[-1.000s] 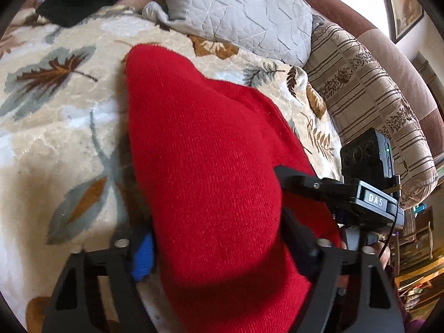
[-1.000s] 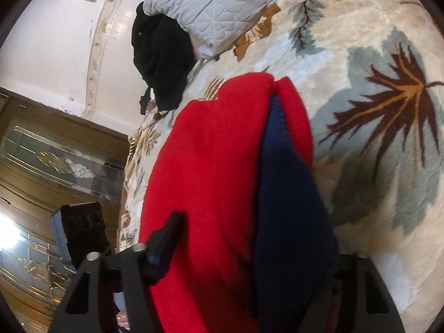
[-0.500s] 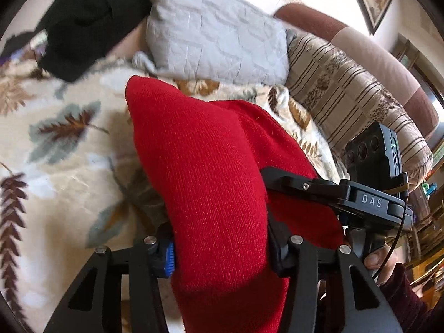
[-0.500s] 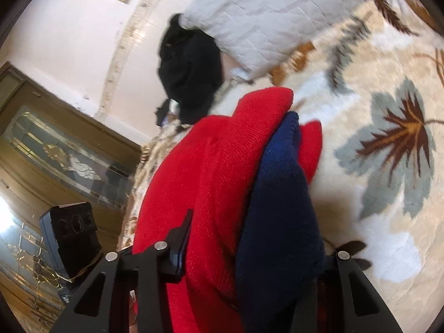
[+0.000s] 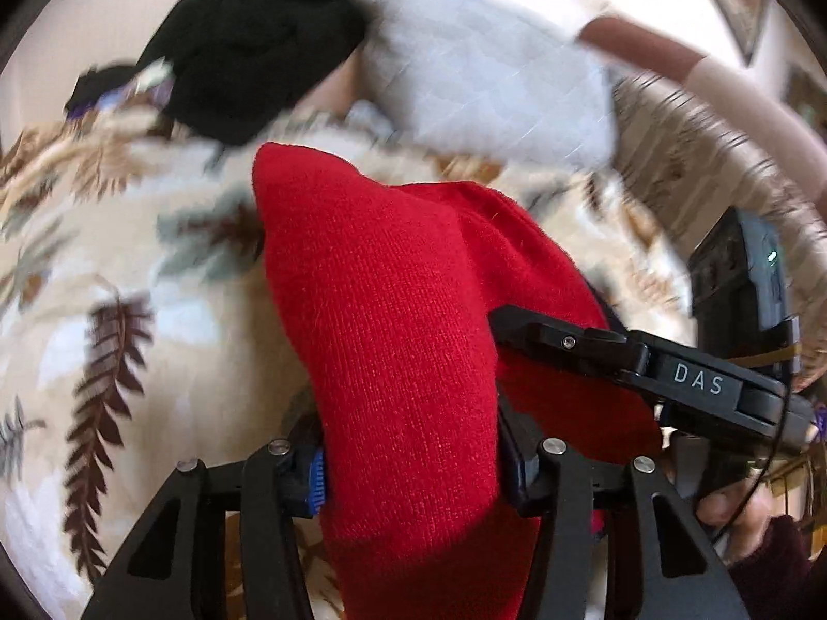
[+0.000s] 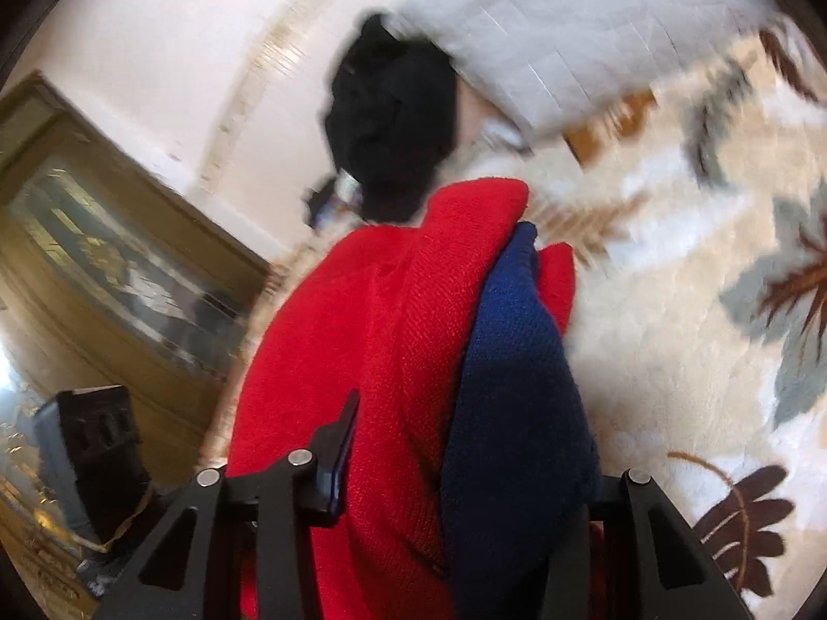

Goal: Fold small clothes

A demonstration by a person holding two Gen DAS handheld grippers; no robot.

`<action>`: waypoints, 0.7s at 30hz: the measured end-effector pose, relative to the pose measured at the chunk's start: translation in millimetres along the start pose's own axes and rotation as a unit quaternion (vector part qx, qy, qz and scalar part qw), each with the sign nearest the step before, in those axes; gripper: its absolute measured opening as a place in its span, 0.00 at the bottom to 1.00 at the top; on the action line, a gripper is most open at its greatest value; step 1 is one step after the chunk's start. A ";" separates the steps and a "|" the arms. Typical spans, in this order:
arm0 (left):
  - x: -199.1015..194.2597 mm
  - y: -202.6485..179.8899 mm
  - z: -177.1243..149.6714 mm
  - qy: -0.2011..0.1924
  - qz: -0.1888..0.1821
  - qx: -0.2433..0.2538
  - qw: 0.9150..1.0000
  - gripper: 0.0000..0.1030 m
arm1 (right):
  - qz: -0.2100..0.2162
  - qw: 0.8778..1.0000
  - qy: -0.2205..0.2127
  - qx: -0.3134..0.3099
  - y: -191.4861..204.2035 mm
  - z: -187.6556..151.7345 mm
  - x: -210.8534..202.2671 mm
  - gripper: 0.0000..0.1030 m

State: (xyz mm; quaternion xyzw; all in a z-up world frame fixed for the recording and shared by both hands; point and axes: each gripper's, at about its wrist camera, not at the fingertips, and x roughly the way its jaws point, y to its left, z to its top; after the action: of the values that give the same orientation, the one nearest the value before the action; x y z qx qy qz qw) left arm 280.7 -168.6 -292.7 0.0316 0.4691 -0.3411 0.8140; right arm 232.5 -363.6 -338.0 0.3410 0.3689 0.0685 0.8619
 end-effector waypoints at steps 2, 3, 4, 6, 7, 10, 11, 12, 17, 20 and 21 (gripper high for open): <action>13.0 4.8 -7.0 0.006 0.024 -0.008 1.000 0.66 | -0.043 0.999 0.012 0.001 -5.4 -4.2 14.4 0.58; 11.7 5.6 -8.7 0.000 0.022 -0.010 1.000 0.66 | -0.051 0.999 0.000 -0.002 -3.8 -6.0 10.7 0.60; 8.6 4.7 -8.8 -0.002 0.026 -0.011 1.000 0.67 | -0.055 0.998 -0.002 -0.003 -2.0 -6.9 6.4 0.61; -1.1 1.7 -11.1 -0.009 0.046 -0.002 0.999 0.68 | -0.061 0.998 -0.004 0.001 -0.1 -10.5 -8.6 0.64; -6.2 -1.3 -11.6 -0.017 0.057 0.004 0.998 0.68 | -0.064 0.998 -0.010 0.000 0.3 -12.6 -16.4 0.64; -31.5 -14.0 -23.9 -0.041 0.105 0.030 0.993 0.69 | -0.081 0.996 -0.038 -0.009 5.6 -17.8 -46.3 0.66; -41.9 -19.1 -28.6 -0.050 0.124 0.042 0.990 0.69 | -0.091 0.994 -0.050 -0.019 11.2 -20.9 -57.7 0.66; -49.0 -22.8 -29.7 -0.060 0.140 0.051 0.987 0.71 | -0.103 0.992 -0.071 -0.036 17.9 -27.5 -74.8 0.66; -108.8 -43.3 -61.7 -0.119 0.249 0.066 0.959 0.85 | -0.133 0.979 -0.127 -0.086 50.3 -61.2 -136.6 0.67; -145.8 -49.6 -85.3 -0.138 0.262 0.057 0.954 0.86 | -0.154 0.970 -0.146 -0.116 74.8 -81.0 -169.3 0.67; -154.0 -51.4 -89.1 -0.142 0.264 0.055 0.952 0.86 | -0.162 0.967 -0.152 -0.126 83.6 -88.8 -180.0 0.69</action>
State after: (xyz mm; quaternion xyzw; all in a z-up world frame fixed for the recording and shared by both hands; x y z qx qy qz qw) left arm 134.1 -93.9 -207.7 0.1505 0.3045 -0.1398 0.9301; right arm 53.7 -319.1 -222.6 0.1718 0.2723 -0.0786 0.9435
